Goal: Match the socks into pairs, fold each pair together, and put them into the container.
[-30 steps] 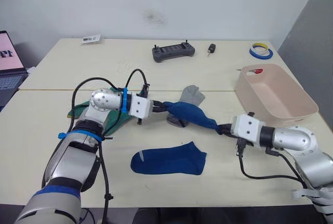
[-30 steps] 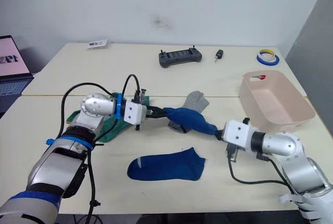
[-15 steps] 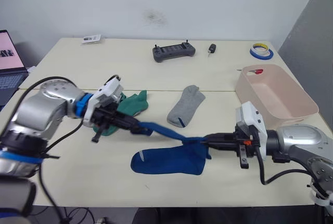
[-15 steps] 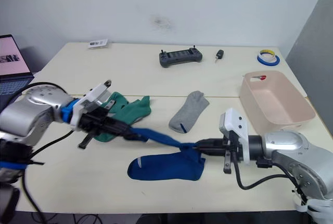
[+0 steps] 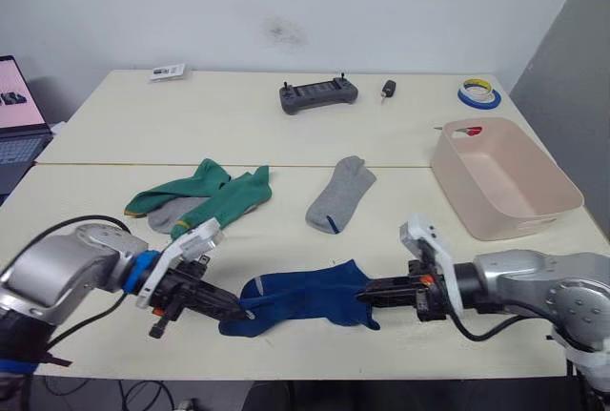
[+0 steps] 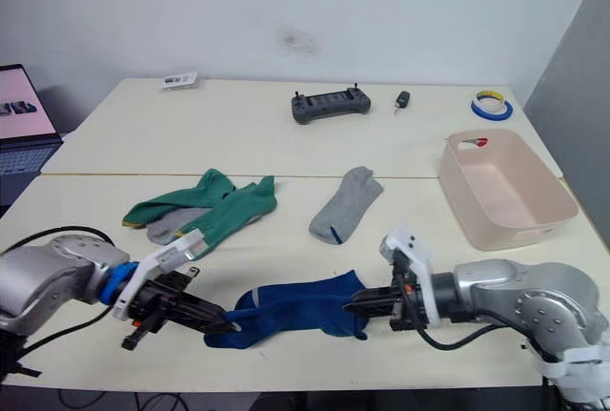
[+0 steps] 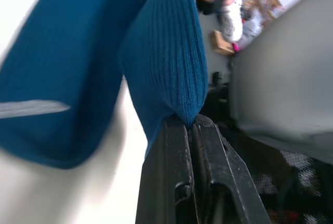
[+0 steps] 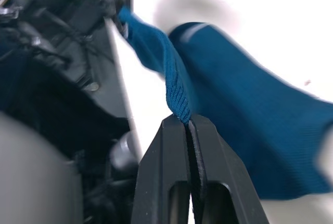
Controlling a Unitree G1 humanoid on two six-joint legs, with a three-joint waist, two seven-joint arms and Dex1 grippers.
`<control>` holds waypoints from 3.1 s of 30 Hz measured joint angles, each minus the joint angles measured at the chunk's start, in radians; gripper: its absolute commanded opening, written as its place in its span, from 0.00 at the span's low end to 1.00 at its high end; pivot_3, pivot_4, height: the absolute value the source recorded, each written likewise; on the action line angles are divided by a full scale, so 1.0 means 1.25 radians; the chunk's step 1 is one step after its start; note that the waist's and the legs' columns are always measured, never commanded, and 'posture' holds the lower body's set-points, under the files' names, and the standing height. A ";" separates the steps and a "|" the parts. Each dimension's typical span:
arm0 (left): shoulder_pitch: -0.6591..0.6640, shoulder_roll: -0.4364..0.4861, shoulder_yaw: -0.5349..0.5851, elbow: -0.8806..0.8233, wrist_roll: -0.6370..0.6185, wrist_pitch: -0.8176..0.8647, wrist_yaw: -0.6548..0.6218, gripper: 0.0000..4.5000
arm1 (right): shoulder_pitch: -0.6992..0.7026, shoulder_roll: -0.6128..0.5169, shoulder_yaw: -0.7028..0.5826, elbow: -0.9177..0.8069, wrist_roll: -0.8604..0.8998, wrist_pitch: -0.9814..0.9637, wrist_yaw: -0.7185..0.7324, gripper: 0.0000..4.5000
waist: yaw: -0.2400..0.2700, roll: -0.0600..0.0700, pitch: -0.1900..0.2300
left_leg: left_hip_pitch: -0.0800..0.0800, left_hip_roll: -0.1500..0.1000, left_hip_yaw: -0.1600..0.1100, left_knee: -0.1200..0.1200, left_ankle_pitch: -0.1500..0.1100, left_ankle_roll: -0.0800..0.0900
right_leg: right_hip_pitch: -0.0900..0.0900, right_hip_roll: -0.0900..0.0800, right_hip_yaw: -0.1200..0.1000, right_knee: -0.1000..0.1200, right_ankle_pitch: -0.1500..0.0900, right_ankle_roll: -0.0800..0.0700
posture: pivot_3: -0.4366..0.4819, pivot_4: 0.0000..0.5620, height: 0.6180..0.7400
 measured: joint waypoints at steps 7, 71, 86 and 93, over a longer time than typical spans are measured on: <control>-0.046 -0.068 -0.048 0.104 0.100 -0.033 0.021 0.00 | -0.037 0.012 0.073 0.086 -0.127 -0.022 0.004 0.00 | 0.000 0.000 0.000 | 0.000 0.000 0.000 0.000 0.000 0.000 | -0.001 0.000 0.000 0.000 0.000 0.000 | 0.48 0.27 1.00; -0.173 -0.184 -0.107 0.231 0.270 -0.090 -0.015 0.00 | 0.283 0.041 -0.051 -0.180 -0.300 -0.191 -0.076 0.08 | 0.000 0.000 0.000 | -0.001 0.000 -0.001 0.000 0.000 0.000 | 0.000 0.001 0.000 0.000 0.000 0.000 | 0.48 0.27 1.00; -0.171 -0.185 -0.107 0.233 0.271 -0.092 -0.015 0.00 | 0.327 0.047 -0.006 -0.170 -0.394 -0.264 -0.060 0.43 | 0.000 0.000 0.000 | -0.001 0.000 -0.001 0.000 0.000 0.000 | 0.000 0.001 0.000 0.000 0.000 0.000 | 0.48 0.27 1.00; -0.171 -0.186 -0.107 0.233 0.271 -0.092 -0.015 0.00 | 0.323 0.052 0.016 -0.160 -0.410 -0.264 -0.058 0.01 | 0.000 0.000 0.000 | -0.001 0.000 -0.001 0.000 0.000 0.000 | 0.000 0.001 0.000 0.000 0.000 0.000 | 0.48 0.27 1.00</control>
